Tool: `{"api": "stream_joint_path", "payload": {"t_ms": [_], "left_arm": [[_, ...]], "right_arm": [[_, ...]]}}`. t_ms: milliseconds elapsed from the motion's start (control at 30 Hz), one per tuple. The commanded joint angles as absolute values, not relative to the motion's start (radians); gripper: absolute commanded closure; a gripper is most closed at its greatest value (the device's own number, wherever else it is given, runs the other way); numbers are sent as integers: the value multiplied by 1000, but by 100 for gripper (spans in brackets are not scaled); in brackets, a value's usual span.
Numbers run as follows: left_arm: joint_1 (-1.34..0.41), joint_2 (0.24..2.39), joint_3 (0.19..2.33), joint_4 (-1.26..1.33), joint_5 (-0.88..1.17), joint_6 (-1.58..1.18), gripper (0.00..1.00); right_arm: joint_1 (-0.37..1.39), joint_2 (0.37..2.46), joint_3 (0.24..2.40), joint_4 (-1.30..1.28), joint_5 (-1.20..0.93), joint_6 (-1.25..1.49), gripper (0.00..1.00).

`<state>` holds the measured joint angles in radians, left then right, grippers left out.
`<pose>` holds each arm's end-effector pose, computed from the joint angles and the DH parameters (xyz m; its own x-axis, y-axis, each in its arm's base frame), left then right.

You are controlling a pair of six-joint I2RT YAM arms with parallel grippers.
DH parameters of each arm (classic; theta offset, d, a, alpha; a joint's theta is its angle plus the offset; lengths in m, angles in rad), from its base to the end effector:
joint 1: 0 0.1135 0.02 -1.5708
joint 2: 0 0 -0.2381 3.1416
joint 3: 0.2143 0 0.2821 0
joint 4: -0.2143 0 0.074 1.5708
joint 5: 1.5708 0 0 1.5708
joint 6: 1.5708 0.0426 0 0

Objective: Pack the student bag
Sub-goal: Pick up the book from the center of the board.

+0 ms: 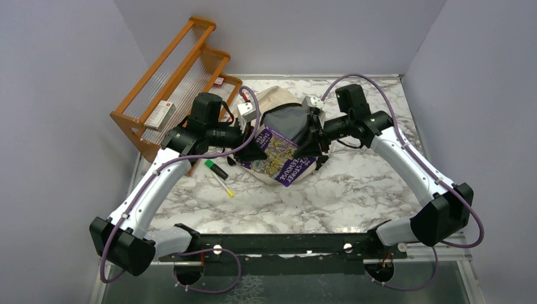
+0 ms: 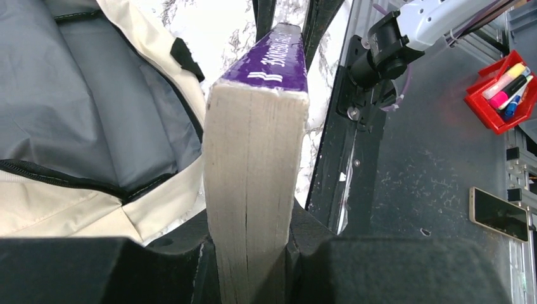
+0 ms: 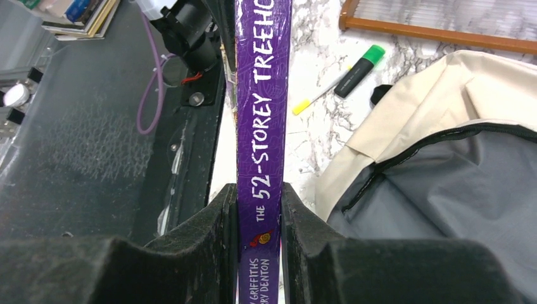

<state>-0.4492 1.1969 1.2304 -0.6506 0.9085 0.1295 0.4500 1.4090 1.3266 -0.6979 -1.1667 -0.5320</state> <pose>0.2451 -0.1554 0.3464 -0.4076 0.2847 -0.8677 0.9066 0.2399 -0.3472 0.2763 0.1770 0.3217 -0.1607 -0.2991 -0.9406 -0.9758 -0.0950 0.1969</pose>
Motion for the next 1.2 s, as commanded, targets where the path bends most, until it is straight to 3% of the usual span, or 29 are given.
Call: {"api": "stream_joint_path", "payload": {"t_ms": [0,233,500,633,900,1167], "left_arm": [[-446,1168,1267,-600,866,127,100],[-444,1134,1215,-398,734,7,100],[-409,1088,1159,-165,717,-161,100],[-393,1047,1113,-34,767,-235,100],[-390,1045,1053,225,950,-420,100],[-391,1077,1046,298,1063,-495,100]], "right_arm": [[453,1356,1289,-566,-1124,-437,70],[453,1190,1074,-192,-811,-113,32],[439,1023,834,136,-411,247,15],[408,995,765,238,-402,377,12],[377,987,674,553,-660,474,10],[376,1022,672,735,-801,525,13]]}}
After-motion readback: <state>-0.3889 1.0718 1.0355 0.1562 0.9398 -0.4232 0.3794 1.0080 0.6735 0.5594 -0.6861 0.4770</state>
